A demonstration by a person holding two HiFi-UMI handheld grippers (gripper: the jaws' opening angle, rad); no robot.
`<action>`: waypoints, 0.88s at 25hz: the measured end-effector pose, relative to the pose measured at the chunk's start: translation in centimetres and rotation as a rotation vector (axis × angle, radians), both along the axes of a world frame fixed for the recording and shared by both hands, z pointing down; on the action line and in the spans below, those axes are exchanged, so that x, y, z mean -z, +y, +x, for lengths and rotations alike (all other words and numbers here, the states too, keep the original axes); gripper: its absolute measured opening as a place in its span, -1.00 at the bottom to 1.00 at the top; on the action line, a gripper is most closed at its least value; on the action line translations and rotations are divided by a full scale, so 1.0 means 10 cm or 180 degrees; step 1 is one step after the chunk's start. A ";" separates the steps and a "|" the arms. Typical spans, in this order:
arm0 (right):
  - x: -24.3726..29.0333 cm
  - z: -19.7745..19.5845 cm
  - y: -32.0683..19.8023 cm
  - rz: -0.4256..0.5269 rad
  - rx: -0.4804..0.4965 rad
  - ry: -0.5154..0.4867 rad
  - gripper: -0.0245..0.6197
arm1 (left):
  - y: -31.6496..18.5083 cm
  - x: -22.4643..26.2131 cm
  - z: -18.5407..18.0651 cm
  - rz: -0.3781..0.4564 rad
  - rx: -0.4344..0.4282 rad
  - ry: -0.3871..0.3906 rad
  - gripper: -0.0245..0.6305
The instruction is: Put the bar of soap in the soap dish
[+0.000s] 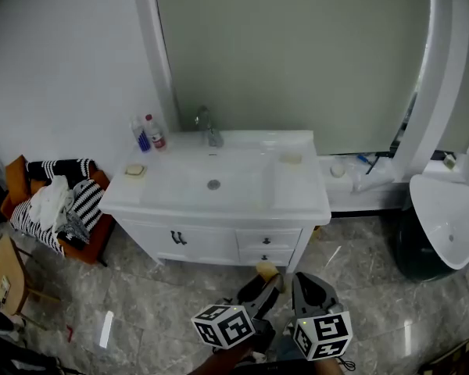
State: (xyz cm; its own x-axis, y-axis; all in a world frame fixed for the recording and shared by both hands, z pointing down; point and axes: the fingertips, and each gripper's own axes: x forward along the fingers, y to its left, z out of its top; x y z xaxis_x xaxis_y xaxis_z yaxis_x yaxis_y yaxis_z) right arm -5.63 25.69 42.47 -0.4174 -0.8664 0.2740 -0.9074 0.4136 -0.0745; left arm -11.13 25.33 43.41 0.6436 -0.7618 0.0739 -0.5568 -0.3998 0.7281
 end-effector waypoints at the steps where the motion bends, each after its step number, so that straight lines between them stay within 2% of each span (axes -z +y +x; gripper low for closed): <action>1: -0.01 0.02 -0.03 -0.0002 0.0003 -0.0011 -0.89 | -0.02 0.00 0.03 0.0002 -0.0006 -0.0014 -0.36; 15: -0.07 0.44 -0.69 -0.0026 0.0060 -0.0064 -0.89 | -0.69 -0.02 0.55 0.0029 -0.0103 -0.0144 -0.36; 22: -0.10 0.69 -1.15 -0.0067 0.0125 -0.0115 -0.89 | -1.11 -0.04 0.79 0.0005 -0.0056 -0.0226 -0.36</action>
